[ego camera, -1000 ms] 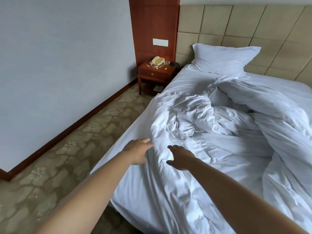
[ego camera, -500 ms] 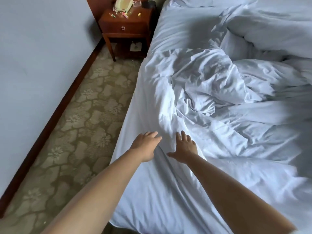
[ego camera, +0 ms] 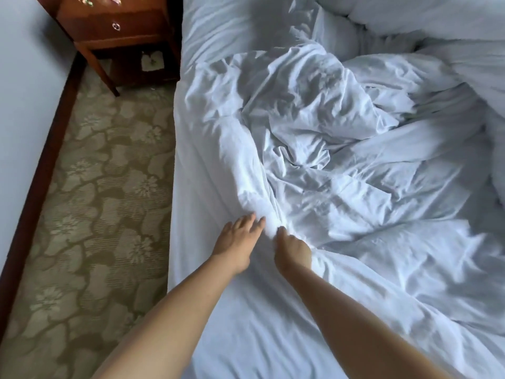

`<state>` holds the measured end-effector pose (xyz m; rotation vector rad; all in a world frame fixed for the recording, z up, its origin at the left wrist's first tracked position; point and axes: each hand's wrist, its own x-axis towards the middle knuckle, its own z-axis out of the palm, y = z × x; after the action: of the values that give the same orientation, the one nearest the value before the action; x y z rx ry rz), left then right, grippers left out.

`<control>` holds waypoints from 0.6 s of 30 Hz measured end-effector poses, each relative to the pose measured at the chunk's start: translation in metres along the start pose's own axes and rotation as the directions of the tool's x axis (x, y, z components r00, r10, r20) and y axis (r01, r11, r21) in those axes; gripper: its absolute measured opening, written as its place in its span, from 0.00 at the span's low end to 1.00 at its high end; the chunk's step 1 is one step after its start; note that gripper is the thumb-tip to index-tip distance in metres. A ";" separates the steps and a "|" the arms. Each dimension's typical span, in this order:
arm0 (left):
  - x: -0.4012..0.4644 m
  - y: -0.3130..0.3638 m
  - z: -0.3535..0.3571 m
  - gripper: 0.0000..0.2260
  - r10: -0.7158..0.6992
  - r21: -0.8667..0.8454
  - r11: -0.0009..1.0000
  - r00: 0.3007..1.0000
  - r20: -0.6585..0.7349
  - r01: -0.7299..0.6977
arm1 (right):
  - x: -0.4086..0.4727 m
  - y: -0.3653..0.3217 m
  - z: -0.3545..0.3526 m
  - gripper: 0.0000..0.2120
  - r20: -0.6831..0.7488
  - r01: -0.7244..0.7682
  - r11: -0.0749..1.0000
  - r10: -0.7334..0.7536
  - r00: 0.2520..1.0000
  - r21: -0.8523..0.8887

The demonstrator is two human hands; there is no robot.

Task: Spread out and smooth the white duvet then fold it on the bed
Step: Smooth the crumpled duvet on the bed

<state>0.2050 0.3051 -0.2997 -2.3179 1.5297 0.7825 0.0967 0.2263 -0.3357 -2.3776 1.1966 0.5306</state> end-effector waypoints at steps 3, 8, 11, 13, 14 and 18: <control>-0.013 0.007 -0.014 0.41 0.032 0.095 0.995 0.997 -0.070 -0.025 | -0.039 -0.013 -0.012 0.12 -0.002 0.012 1.000 -0.012 1.000 0.009; -0.063 0.015 -0.024 0.28 0.114 0.185 0.979 0.985 -0.131 -0.089 | -0.115 -0.008 -0.038 0.15 -0.047 -0.028 1.000 0.027 0.999 -0.005; -0.099 0.023 -0.016 0.25 0.176 0.201 0.969 0.970 -0.170 -0.140 | -0.168 0.007 -0.054 0.13 -0.087 -0.039 0.999 0.037 0.996 -0.026; -0.123 0.035 -0.012 0.20 0.290 0.271 0.935 0.931 -0.222 -0.227 | -0.208 0.020 -0.058 0.12 -0.129 -0.067 0.997 0.062 0.990 -0.035; -0.134 0.042 -0.010 0.18 0.387 0.310 0.904 0.873 -0.298 -0.295 | -0.227 0.026 -0.056 0.12 -0.148 -0.087 0.995 0.081 0.986 -0.039; -0.190 0.072 0.012 0.12 0.463 0.272 0.877 0.848 -0.259 -0.396 | -0.290 0.051 -0.039 0.14 -0.204 -0.194 0.978 0.175 0.963 -0.073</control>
<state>0.0785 0.4272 -0.1974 -2.0349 2.2092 0.3118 -0.1005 0.3683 -0.1654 -2.4560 1.5235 0.4231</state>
